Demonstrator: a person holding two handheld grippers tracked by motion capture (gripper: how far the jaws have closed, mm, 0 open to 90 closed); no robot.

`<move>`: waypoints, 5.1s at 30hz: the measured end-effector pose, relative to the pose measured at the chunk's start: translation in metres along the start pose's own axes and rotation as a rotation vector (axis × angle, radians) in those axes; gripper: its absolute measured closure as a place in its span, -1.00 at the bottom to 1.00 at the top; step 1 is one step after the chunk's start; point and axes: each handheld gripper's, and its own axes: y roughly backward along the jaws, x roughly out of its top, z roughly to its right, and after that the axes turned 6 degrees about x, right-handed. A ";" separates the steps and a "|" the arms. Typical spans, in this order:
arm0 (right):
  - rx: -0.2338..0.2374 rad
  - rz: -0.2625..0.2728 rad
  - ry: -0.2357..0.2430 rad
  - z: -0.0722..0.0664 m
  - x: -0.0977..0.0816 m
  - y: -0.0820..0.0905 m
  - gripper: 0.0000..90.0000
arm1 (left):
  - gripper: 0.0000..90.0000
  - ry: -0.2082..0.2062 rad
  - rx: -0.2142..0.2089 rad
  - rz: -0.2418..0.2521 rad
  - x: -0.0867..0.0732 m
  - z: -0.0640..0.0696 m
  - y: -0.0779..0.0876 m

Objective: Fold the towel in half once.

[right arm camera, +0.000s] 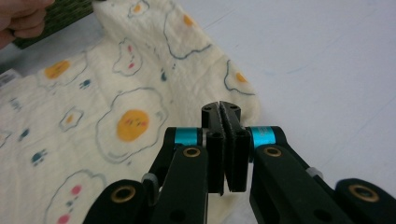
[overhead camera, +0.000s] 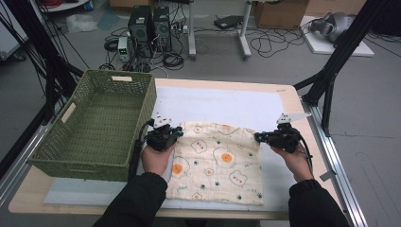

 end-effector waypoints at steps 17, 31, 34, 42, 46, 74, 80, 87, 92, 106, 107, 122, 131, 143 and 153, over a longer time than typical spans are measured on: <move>0.138 -0.075 0.051 -0.051 -0.057 0.010 0.85 | 0.80 -0.064 -0.122 -0.121 -0.051 0.015 0.049; 0.031 -0.065 0.055 -0.037 -0.035 0.012 0.33 | 0.38 -0.076 -0.084 -0.105 -0.031 0.007 0.045; 0.004 -0.108 0.027 -0.024 -0.035 -0.003 0.24 | 0.33 -0.085 -0.055 -0.145 -0.031 0.010 0.027; 0.052 -0.192 0.035 -0.014 -0.038 -0.023 0.72 | 0.85 -0.105 -0.024 -0.207 -0.038 0.010 0.003; 0.078 -0.210 0.080 -0.014 -0.036 -0.026 0.92 | 0.91 -0.100 -0.023 -0.184 -0.037 0.011 0.001; -0.103 -0.083 0.061 0.012 -0.009 -0.011 0.43 | 0.49 -0.070 0.043 -0.081 0.002 0.002 -0.017; -0.072 -0.145 0.060 0.005 -0.022 -0.025 0.41 | 0.46 -0.124 -0.014 -0.161 -0.014 0.009 -0.017; -0.038 -0.184 0.068 0.006 -0.022 -0.037 0.96 | 0.98 -0.160 -0.035 -0.219 -0.020 0.011 -0.026; -0.040 -0.164 0.086 0.002 -0.019 -0.030 0.97 | 0.99 -0.131 -0.007 -0.159 -0.014 0.007 -0.016; 0.069 -0.158 0.165 -0.047 -0.027 -0.002 0.97 | 0.99 -0.122 -0.022 -0.172 -0.027 0.016 0.029; 0.082 -0.169 0.162 -0.050 -0.031 -0.004 0.97 | 0.99 -0.128 -0.023 -0.189 -0.032 0.016 0.031; -0.034 -0.065 -0.019 0.003 -0.012 -0.002 0.16 | 0.23 0.000 0.051 -0.108 -0.008 0.004 -0.003; 0.043 -0.191 -0.023 0.021 -0.016 -0.035 0.89 | 0.91 0.051 0.072 -0.200 -0.017 -0.001 -0.034; -0.092 -0.175 -0.043 0.042 0.009 -0.022 0.37 | 0.67 0.085 0.152 -0.094 0.002 0.005 -0.039; -0.138 -0.054 -0.010 0.025 0.004 -0.009 0.45 | 0.62 0.007 0.123 -0.076 0.001 0.015 -0.034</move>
